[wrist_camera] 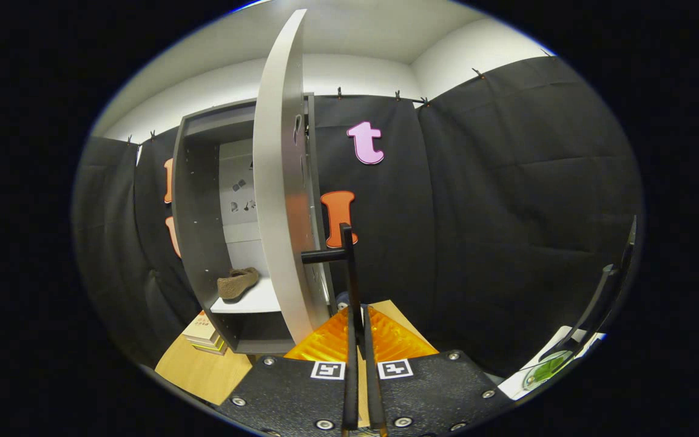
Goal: Open the shoe cabinet door, grab the shoes and put them into the shoe cabinet, then close the shoe cabinet door.
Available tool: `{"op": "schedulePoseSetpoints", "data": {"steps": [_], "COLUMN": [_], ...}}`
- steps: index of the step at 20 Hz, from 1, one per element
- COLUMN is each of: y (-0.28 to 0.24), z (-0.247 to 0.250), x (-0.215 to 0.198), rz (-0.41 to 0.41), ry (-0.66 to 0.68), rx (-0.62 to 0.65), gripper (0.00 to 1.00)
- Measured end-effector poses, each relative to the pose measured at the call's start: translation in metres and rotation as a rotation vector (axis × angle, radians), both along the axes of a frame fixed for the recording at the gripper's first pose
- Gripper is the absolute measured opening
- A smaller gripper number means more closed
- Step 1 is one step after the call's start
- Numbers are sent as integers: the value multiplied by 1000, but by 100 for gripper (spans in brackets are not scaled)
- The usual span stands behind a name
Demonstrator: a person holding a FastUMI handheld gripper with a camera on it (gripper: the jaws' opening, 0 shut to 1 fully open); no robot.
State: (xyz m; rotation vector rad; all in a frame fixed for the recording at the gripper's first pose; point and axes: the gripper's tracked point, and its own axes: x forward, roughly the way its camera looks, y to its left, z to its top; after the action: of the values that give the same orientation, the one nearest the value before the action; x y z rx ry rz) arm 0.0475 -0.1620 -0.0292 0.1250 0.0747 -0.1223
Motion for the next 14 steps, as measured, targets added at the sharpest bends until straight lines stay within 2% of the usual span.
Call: {"op": "schedulePoseSetpoints", "data": {"steps": [8, 14], "y": [-25, -29], "z": [-6, -10], "x": [8, -4], "rz": [83, 43], "ry": [-10, 11], "rx": [2, -33], "gripper": [6, 8]}}
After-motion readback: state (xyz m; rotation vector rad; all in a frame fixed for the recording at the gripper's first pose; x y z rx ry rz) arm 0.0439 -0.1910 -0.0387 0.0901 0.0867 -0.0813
